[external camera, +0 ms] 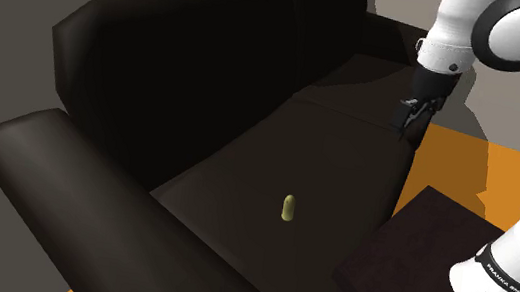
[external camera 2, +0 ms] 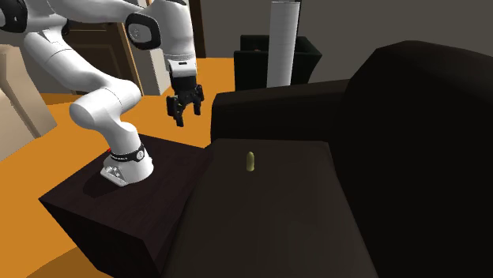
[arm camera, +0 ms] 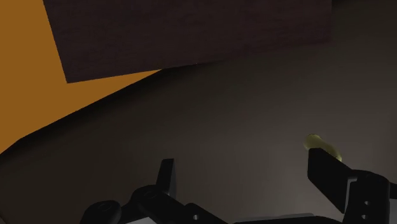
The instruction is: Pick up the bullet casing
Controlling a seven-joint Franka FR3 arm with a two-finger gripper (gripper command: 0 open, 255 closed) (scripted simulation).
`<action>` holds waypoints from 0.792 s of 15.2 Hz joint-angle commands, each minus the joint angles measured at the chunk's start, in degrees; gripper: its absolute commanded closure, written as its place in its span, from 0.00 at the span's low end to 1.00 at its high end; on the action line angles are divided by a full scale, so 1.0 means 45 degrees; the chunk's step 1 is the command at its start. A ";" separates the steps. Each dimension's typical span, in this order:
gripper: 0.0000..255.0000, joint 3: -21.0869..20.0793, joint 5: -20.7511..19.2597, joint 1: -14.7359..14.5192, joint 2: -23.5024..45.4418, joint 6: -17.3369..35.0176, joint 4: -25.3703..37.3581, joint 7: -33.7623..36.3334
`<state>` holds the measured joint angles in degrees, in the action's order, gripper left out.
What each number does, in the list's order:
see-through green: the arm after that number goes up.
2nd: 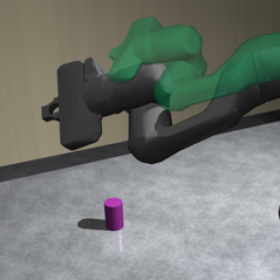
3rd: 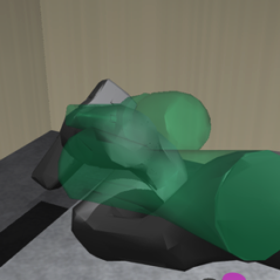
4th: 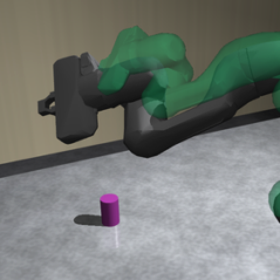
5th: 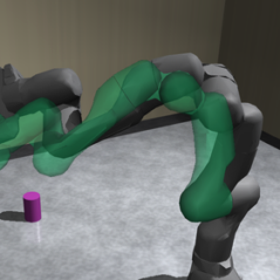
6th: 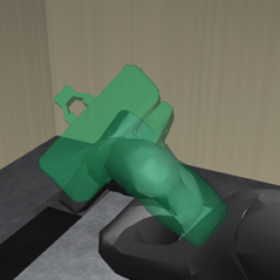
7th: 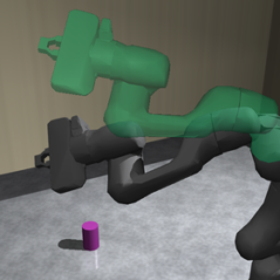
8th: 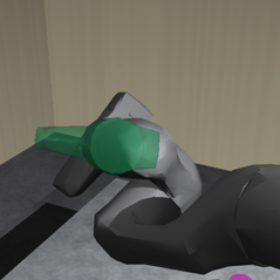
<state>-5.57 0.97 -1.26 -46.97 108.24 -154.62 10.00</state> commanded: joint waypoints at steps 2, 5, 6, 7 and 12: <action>0.00 -0.0758 0.0506 -0.0243 0.0402 0.1489 -0.0703 0.1087; 0.00 -0.1582 0.0931 -0.0431 0.1267 0.3177 -0.1175 0.2174; 0.00 -0.1870 0.1045 -0.0471 0.1632 0.3761 -0.1278 0.2548; 0.00 -0.2167 0.1140 -0.0492 0.2032 0.4354 -0.1353 0.2929; 0.00 -0.3818 0.1104 -0.0192 0.4497 0.7332 -0.1295 0.5071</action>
<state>-21.06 6.15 -2.54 -29.32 138.09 -160.61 30.49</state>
